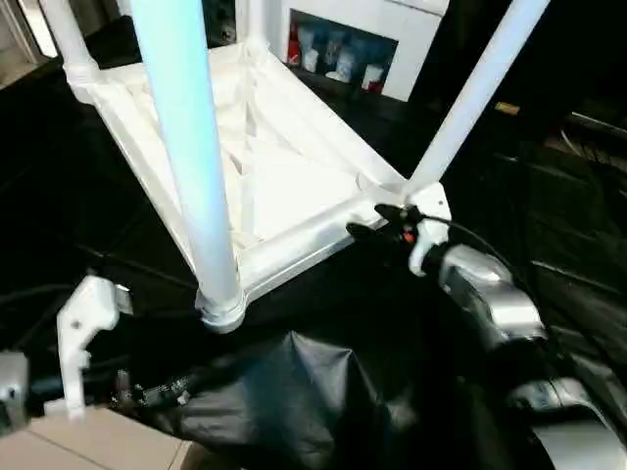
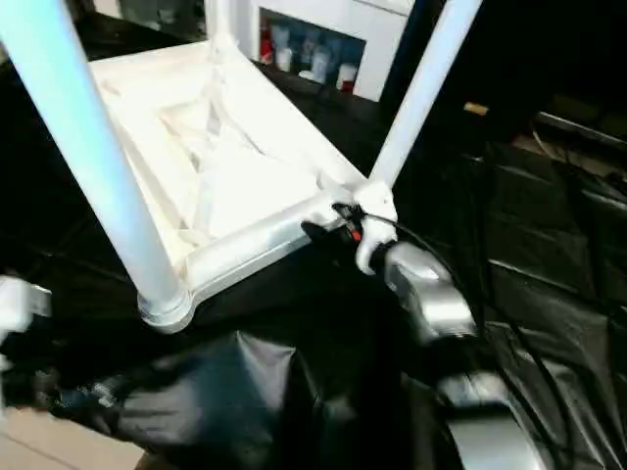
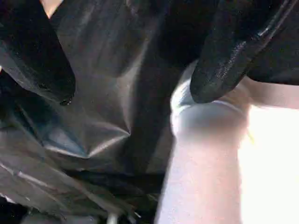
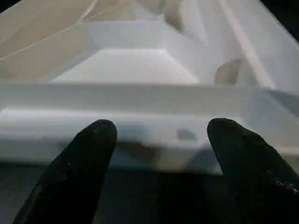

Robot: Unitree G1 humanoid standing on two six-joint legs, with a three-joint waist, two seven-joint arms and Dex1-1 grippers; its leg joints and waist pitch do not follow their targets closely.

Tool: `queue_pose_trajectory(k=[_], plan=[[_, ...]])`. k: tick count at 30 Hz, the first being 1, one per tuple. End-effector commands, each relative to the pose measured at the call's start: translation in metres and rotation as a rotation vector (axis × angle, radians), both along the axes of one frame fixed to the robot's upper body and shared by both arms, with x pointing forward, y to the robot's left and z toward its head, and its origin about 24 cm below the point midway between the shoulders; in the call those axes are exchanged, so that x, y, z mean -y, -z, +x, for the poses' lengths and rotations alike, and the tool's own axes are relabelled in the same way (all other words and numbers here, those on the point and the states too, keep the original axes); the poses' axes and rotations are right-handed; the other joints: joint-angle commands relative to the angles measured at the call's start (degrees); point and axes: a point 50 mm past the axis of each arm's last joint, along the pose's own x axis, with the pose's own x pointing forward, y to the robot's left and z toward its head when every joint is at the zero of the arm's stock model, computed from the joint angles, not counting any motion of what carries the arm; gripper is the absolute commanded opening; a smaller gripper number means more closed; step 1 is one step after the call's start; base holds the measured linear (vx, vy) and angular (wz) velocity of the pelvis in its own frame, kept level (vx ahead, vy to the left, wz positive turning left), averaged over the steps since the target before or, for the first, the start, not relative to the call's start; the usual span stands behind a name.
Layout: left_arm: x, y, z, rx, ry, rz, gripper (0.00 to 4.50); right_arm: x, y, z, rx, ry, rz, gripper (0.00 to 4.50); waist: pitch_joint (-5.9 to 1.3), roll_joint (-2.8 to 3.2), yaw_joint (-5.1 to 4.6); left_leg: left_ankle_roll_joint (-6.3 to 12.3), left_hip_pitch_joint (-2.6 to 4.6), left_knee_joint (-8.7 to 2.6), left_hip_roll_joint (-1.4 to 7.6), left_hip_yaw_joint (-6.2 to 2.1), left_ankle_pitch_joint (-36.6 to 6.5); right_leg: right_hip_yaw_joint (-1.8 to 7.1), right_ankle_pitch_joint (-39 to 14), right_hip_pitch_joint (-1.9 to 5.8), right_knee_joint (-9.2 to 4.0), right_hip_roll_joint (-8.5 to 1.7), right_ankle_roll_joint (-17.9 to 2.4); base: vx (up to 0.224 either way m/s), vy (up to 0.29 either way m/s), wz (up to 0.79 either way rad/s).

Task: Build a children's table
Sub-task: Rotate table base

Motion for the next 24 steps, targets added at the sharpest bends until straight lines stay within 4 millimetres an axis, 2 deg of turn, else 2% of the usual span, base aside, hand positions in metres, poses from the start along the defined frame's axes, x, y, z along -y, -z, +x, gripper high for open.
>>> queue_pose_trajectory(k=[1,2,3,4,6,7,8,9,10,11,12,13,15,16,17,19,21,24], plan=[[-0.002,-0.010,0.011,0.068,-0.002,-0.047,4.45,0.012,0.005,-0.017,-0.036,-0.033,-0.027,3.58,-4.75,2.76,0.49,0.47,1.98,-3.74,1.06,-0.38,-9.0,2.18,-3.6,2.90,-2.20,-2.01,-12.3,0.000,0.000,0.00],[-0.001,-0.011,0.014,0.082,-0.001,-0.063,4.45,0.014,0.006,-0.019,-0.039,-0.032,-0.035,3.58,-4.75,2.63,1.02,0.25,2.45,-3.66,1.16,-0.20,-10.1,2.23,-4.3,2.60,-2.37,-2.04,-12.5,0.000,0.000,0.00],[0.001,-0.012,0.016,0.087,0.004,-0.076,4.45,0.015,0.006,-0.021,-0.046,-0.029,-0.039,3.58,-4.68,2.53,1.09,0.05,2.19,-3.75,1.16,-0.29,-10.7,2.22,-5.0,2.74,-2.34,-2.13,-12.7,0.000,0.000,0.00],[0.003,-0.011,0.021,0.099,0.009,-0.083,4.45,0.018,0.009,-0.024,-0.059,-0.007,-0.060,3.58,-4.87,2.79,1.33,-0.70,1.94,-3.93,1.20,-0.53,-12.4,2.16,-7.8,3.07,-2.37,-2.46,-12.8,0.000,0.000,0.00],[0.004,-0.011,0.024,0.107,0.011,-0.083,4.45,0.021,0.010,-0.026,-0.065,0.006,-0.075,3.58,-4.63,2.52,1.47,-1.51,1.98,-3.92,1.21,-0.59,-14.9,2.33,-12.1,2.79,-2.89,-2.57,-11.8,0.000,0.000,0.00],[0.005,-0.010,0.029,0.117,0.002,-0.082,4.45,0.022,0.011,-0.030,-0.071,0.006,-0.079,3.58,-4.77,2.85,1.49,-2.02,2.03,-3.96,1.20,-0.74,-16.4,2.39,-15.1,2.82,-2.99,-2.70,-11.1,0.000,0.000,0.00],[0.006,-0.009,0.034,0.132,-0.007,-0.084,4.45,0.022,0.012,-0.032,-0.074,0.008,-0.084,3.58,-4.85,2.74,1.52,-2.21,2.22,-3.84,1.23,-0.72,-17.3,2.43,-16.8,2.64,-3.25,-2.78,-10.4,0.000,0.000,0.00],[0.006,-0.009,0.037,0.143,-0.013,-0.085,4.45,0.022,0.012,-0.034,-0.076,0.011,-0.088,3.58,-4.80,2.67,1.54,-2.21,2.22,-3.87,1.22,-0.75,-17.4,2.44,-17.7,2.60,-3.44,-2.74,-10.0,0.000,0.000,0.00],[0.007,-0.009,0.040,0.153,-0.022,-0.086,4.45,0.021,0.013,-0.034,-0.078,0.012,-0.089,3.58,-4.95,2.85,1.74,-2.38,2.35,-3.80,1.26,-0.85,-17.9,2.44,-18.7,2.47,-3.47,-2.80,-9.7,0.000,0.000,0.00],[0.008,-0.009,0.043,0.169,-0.023,-0.091,4.45,0.020,0.013,-0.036,-0.082,0.011,-0.087,3.58,-4.90,2.65,1.67,-2.40,2.06,-3.94,1.22,-1.03,-18.3,2.35,-19.9,2.64,-3.60,-2.82,-9.4,0.000,0.000,0.00],[0.011,-0.009,0.045,0.175,-0.017,-0.101,4.45,0.019,0.014,-0.036,-0.086,0.015,-0.088,3.58,-4.98,2.63,1.74,-2.51,2.06,-3.90,1.22,-1.06,-18.3,2.32,-20.4,2.68,-3.58,-2.87,-9.3,0.000,0.000,0.00],[0.014,-0.010,0.049,0.185,-0.006,-0.117,4.45,0.017,0.014,-0.037,-0.093,0.021,-0.089,3.58,-4.93,2.81,1.77,-2.63,2.23,-3.91,1.21,-1.09,-18.8,2.29,-21.3,2.43,-3.74,-2.80,-9.1,0.000,0.000,0.00],[0.028,-0.015,0.053,0.200,0.043,-0.202,4.45,0.013,0.018,-0.034,-0.100,0.065,-0.109,3.58,-5.00,2.88,1.76,-2.89,2.08,-3.92,1.22,-1.22,-18.9,2.21,-21.5,2.47,-3.63,-2.82,-9.0,0.000,0.000,0.00],[0.028,-0.015,0.053,0.200,0.043,-0.202,4.45,0.013,0.018,-0.034,-0.100,0.065,-0.109,3.58,-5.07,2.81,1.73,-3.28,2.00,-3.96,1.16,-1.29,-19.0,2.12,-21.9,2.47,-3.62,-2.87,-9.2,0.000,0.000,0.00],[0.041,-0.018,0.056,0.202,0.091,-0.265,4.45,0.011,0.021,-0.027,-0.102,0.131,-0.138,3.58,-5.16,2.95,1.73,-3.65,2.09,-3.84,1.17,-1.29,-19.5,2.13,-22.2,2.27,-3.53,-2.89,-9.2,0.000,0.000,0.00],[0.049,-0.017,0.057,0.200,0.116,-0.281,4.45,0.009,0.023,-0.023,-0.103,0.175,-0.155,3.58,-5.26,2.92,1.69,-3.96,2.02,-3.82,1.08,-1.36,-19.6,2.07,-22.3,2.31,-3.54,-2.89,-9.2,0.000,0.000,0.00],[0.054,-0.015,0.060,0.203,0.124,-0.281,4.45,0.007,0.022,-0.021,-0.105,0.185,-0.149,3.58,-5.28,2.74,1.69,-3.75,1.94,-3.80,1.12,-1.34,-19.5,2.12,-21.2,2.34,-3.39,-2.77,-8.7,0.000,0.000,0.00],[0.070,-0.012,0.066,0.211,0.152,-0.304,4.45,-0.005,0.022,-0.017,-0.105,0.184,-0.137,3.58,-5.48,2.86,1.69,-3.58,1.98,-3.61,1.11,-1.21,-18.5,2.14,-18.6,2.21,-3.14,-2.60,-8.8,0.000,0.000,0.00]])
